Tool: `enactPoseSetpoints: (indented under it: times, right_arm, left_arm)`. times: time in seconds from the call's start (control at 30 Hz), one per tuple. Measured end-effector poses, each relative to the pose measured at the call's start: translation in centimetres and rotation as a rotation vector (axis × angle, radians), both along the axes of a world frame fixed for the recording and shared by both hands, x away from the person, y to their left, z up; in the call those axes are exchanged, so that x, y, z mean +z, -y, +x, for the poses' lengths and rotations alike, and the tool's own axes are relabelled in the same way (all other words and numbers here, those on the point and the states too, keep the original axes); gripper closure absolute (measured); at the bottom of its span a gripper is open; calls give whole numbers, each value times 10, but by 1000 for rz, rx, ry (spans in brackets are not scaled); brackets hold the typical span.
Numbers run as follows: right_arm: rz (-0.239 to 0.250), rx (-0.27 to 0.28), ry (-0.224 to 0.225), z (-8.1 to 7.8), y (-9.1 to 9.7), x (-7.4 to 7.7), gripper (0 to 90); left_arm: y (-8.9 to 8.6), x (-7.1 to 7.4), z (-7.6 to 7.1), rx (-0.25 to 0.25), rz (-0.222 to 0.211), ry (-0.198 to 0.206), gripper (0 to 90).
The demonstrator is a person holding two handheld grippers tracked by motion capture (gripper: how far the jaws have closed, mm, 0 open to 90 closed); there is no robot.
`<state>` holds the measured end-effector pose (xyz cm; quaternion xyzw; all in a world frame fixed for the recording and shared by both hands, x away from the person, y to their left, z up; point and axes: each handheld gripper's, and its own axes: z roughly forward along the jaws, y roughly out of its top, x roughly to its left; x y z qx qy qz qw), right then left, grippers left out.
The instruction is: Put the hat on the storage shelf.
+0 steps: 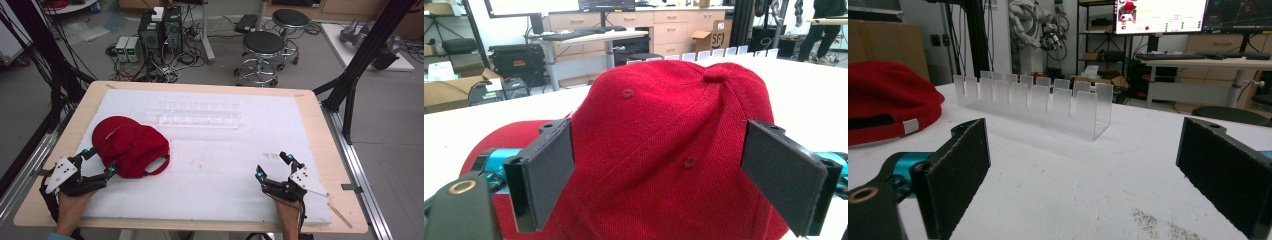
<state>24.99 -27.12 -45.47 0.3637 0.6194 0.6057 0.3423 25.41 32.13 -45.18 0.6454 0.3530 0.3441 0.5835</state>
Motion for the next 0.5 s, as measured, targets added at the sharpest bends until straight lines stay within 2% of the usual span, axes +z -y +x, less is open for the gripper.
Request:
enactPoseSetpoints:
  times: [0.2, 0.5]
  right_arm:
    - [9, 4, -4, 0, 1, 0, 61]
    - [9, 4, 0, 1, 1, 0, 61]
  left_arm:
    - [0, 0, 0, 6, 0, -1, 145]
    - [1, -1, -4, 22, 7, 31, 145]
